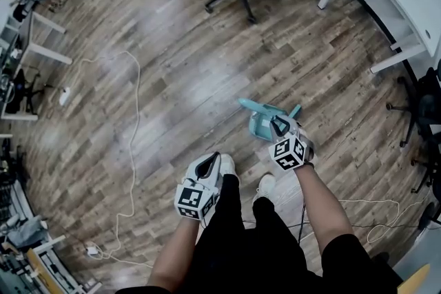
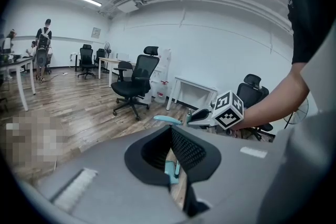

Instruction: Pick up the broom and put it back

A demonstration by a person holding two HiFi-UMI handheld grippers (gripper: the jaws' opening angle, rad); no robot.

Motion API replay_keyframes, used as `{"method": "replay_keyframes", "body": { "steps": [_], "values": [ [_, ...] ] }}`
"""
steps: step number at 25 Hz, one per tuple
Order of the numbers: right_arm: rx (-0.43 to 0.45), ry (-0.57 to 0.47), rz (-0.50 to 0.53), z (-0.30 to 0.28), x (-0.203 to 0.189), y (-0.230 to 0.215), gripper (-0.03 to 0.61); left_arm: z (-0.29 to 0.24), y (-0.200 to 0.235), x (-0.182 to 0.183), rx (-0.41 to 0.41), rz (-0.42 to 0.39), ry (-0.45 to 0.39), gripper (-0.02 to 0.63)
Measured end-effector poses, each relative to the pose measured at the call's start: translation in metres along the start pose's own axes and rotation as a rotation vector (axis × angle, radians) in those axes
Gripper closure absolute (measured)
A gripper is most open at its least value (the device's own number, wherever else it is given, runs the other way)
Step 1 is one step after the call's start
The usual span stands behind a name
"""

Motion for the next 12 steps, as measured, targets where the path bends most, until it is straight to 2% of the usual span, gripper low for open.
{"method": "replay_keyframes", "body": {
  "steps": [12],
  "values": [
    [-0.019, 0.009, -0.001, -0.020, 0.009, -0.003, 0.485, 0.009, 0.016, 0.000, 0.042, 0.024, -0.007, 0.595]
  ]
}}
Point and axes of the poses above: the fingertips, and each gripper's own axes: z backward along the fingers, y to its left, x out of its top, the point moved 4 cm from there along z, backward along the fingers, and after that the axes turned 14 degrees about -y, right-handed, at the moved point
